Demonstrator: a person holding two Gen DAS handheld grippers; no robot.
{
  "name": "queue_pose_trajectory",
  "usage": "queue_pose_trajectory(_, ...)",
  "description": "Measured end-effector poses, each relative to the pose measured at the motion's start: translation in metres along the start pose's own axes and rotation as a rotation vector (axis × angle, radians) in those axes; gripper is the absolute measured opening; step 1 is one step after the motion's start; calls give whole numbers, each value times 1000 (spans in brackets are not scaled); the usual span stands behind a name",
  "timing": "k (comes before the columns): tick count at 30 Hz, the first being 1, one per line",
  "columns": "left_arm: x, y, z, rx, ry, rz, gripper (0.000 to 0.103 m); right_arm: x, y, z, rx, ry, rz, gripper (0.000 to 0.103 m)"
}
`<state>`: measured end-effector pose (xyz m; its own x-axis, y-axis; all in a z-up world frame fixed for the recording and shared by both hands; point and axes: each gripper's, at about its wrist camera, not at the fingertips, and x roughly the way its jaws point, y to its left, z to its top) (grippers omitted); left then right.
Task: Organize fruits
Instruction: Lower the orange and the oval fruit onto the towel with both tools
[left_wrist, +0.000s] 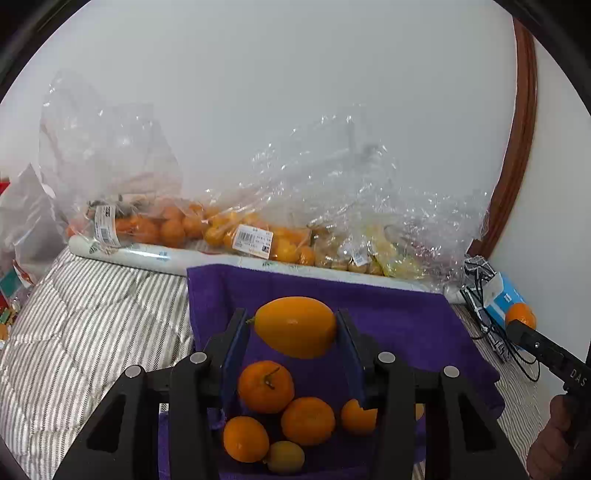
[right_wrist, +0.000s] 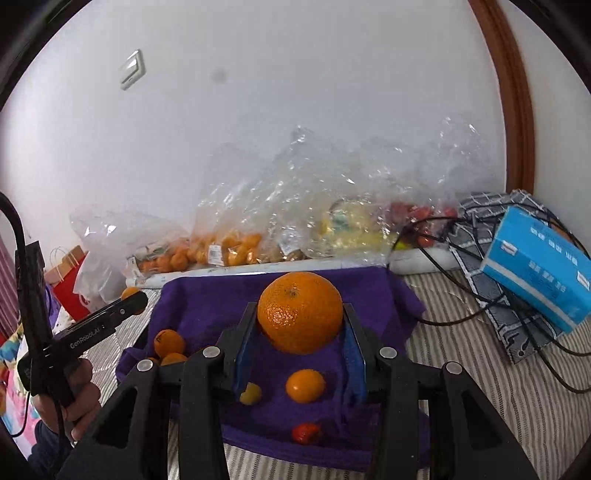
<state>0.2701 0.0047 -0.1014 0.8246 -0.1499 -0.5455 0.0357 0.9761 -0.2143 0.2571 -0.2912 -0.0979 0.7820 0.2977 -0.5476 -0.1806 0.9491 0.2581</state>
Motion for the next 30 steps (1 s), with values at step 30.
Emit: queue_pose_trajectory(30,11,17,0,-81,55,-40,45,35,4,-22,-162,218,-97,43)
